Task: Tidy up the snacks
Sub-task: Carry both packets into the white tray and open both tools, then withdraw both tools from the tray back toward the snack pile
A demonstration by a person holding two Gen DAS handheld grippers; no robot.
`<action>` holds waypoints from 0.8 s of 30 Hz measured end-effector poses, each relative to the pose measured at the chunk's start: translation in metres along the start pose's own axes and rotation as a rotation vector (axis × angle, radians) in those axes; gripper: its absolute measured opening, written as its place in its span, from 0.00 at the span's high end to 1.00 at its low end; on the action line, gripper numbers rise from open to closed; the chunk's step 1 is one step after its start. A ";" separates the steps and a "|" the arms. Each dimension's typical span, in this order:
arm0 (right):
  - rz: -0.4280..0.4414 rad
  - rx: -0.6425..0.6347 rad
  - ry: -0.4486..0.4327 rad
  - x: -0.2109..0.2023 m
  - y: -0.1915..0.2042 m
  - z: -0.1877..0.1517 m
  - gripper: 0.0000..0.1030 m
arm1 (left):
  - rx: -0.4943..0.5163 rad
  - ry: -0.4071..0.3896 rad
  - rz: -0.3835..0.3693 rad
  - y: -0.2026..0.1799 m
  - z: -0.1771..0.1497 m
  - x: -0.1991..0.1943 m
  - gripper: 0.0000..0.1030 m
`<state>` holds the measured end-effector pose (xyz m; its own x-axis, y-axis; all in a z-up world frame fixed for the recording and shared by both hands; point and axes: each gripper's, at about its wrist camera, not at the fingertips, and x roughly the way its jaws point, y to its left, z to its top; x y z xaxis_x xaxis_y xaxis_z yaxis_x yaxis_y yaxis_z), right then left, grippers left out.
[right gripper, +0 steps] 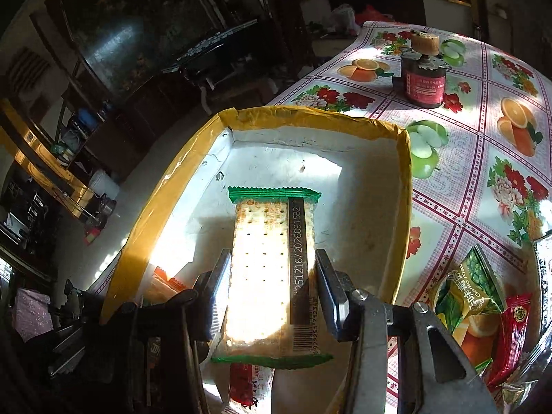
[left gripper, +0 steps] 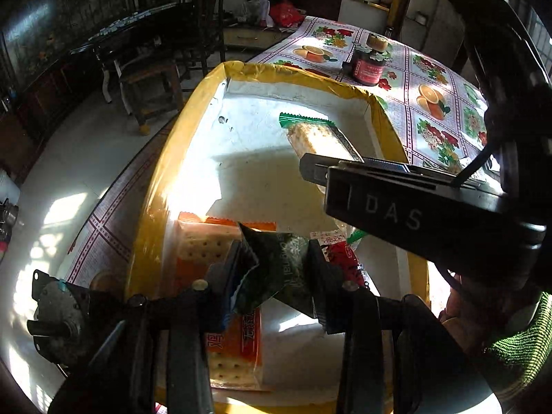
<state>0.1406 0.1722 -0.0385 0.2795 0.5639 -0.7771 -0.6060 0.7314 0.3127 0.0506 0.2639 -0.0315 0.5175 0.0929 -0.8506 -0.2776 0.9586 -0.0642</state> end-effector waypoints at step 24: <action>-0.417 0.041 -0.421 -0.197 -0.047 -0.121 0.28 | 0.014 -0.148 -0.111 -0.053 -0.032 -0.081 0.35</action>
<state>0.0238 -0.0200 0.0338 0.7642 0.3232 -0.5582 -0.3545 0.9334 0.0552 -0.0024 0.1973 0.0237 0.6579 0.0234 -0.7527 -0.2010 0.9687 -0.1456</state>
